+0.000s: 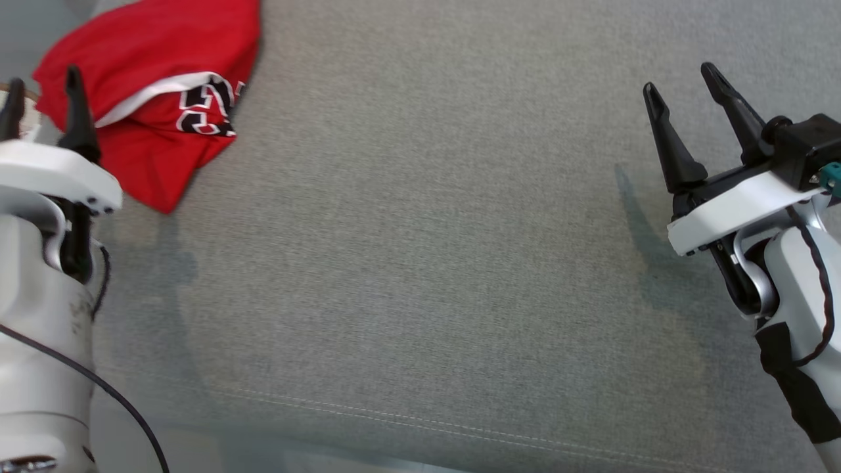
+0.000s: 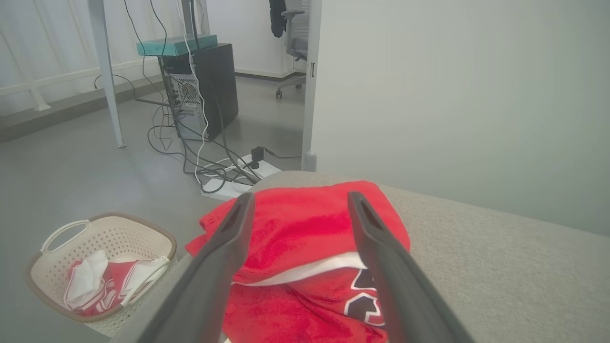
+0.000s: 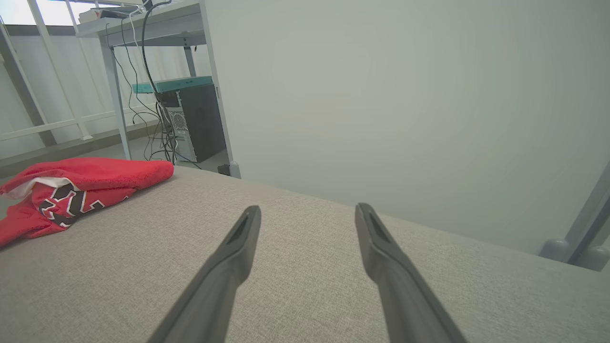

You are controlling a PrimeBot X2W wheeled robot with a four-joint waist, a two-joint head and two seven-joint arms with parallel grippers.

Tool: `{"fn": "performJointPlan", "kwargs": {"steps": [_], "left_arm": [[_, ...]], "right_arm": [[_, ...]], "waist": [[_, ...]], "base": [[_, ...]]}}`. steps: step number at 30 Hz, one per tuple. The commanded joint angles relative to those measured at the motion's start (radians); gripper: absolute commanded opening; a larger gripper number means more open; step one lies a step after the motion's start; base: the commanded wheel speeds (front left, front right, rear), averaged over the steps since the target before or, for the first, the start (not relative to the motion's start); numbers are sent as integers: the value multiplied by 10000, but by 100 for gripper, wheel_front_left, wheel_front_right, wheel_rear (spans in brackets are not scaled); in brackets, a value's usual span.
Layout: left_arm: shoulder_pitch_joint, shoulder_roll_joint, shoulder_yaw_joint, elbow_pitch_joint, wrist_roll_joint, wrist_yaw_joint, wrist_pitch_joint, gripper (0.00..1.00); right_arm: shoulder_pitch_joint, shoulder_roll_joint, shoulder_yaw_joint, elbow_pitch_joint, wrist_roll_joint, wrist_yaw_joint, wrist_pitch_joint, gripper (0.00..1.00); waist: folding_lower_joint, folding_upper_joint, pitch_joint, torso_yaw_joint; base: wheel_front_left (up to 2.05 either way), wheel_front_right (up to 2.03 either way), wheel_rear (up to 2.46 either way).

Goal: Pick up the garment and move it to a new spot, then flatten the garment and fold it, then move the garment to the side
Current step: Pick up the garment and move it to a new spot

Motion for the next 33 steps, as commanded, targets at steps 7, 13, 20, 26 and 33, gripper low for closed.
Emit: {"fn": "performJointPlan", "kwargs": {"steps": [7, 13, 20, 26, 33], "left_arm": [[-1359, 1267, -69, 563, -288, -68, 301, 100], [-2225, 1593, -84, 1397, -489, 15, 801, 100], [-2932, 1703, -28, 2107, -697, 293, 1501, 100], [-3230, 1900, -165, 2621, -613, 727, 1987, 100], [-3398, 2086, -361, 3017, -507, 1194, 2772, 100]], "right_arm": [[-381, -189, 342, -655, 160, 44, -132, 100], [-474, -268, 361, -867, 196, 44, -132, 100], [-572, -254, 392, -1028, 171, 44, -132, 100], [-553, -249, 335, -1075, 182, 44, -132, 100], [-563, -152, 264, -1139, 193, 44, -132, 100]], "waist": [[0, 0, 1110, -821], [0, 0, 1621, -1038], [0, 0, 1991, -1207], [0, 0, 2149, -1379], [0, 0, 2261, -1580]], "base": [[0, 0, 0], [0, 0, 0], [0, 0, 0], [0, 0, 0], [0, 0, 0]]}}
